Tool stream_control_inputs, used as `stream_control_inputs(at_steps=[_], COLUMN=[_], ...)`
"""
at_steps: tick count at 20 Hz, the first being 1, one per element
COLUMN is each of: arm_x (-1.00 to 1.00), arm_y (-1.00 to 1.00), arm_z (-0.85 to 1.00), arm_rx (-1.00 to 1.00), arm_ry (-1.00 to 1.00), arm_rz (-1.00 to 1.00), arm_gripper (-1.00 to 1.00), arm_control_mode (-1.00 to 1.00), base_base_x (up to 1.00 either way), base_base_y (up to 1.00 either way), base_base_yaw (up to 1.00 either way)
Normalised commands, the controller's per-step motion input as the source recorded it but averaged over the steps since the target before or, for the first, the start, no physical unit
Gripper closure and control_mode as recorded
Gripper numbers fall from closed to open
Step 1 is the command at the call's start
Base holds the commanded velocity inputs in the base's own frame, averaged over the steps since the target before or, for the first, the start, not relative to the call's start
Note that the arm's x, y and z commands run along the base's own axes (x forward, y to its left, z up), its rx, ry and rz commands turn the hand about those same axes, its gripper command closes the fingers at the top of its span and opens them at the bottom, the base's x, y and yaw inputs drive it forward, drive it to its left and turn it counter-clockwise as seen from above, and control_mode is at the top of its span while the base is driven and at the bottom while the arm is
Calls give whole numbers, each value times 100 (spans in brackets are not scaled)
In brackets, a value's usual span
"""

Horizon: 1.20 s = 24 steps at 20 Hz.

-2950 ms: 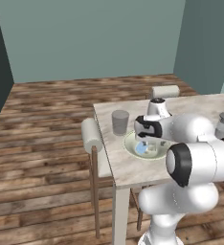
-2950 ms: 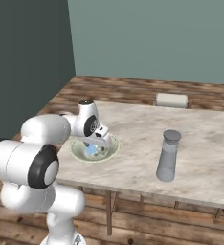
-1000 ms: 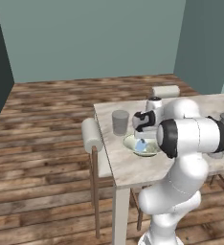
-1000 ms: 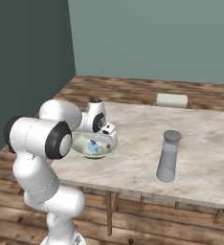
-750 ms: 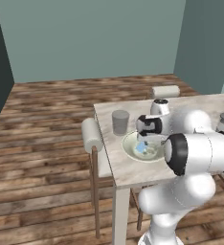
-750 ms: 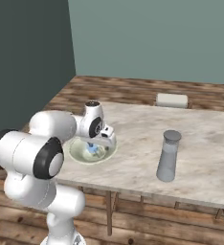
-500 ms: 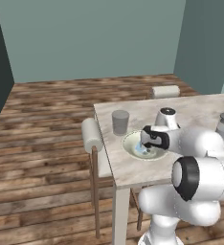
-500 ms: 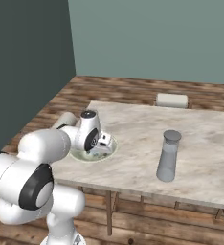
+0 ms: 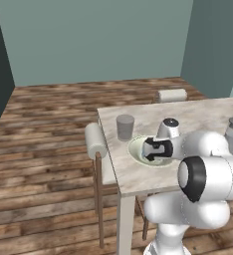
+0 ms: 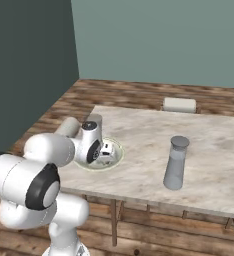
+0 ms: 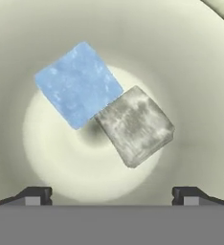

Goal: There are two ice cubes in the ice bowl. Place both ice cubes in the glass cup.

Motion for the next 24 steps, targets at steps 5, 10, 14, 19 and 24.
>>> stream_control_inputs(at_steps=[5,10,14,19,24], arm_x=[33,0,0,0,4], arm_y=[15,8,-2,-7,0], arm_z=[29,-1,-23,-14,0], arm_rx=[-3,-5,-16,-10,0], arm_ry=[23,1,0,0,0], arm_rz=[0,1,14,14,0], arm_gripper=[-100,-100,-100,-100,-100], arm_control_mode=[-100,-100,-100,-100,-100], base_base_x=[0,0,0,0,0], base_base_y=[0,0,0,0,0], base_base_yaw=[0,0,0,0,0])
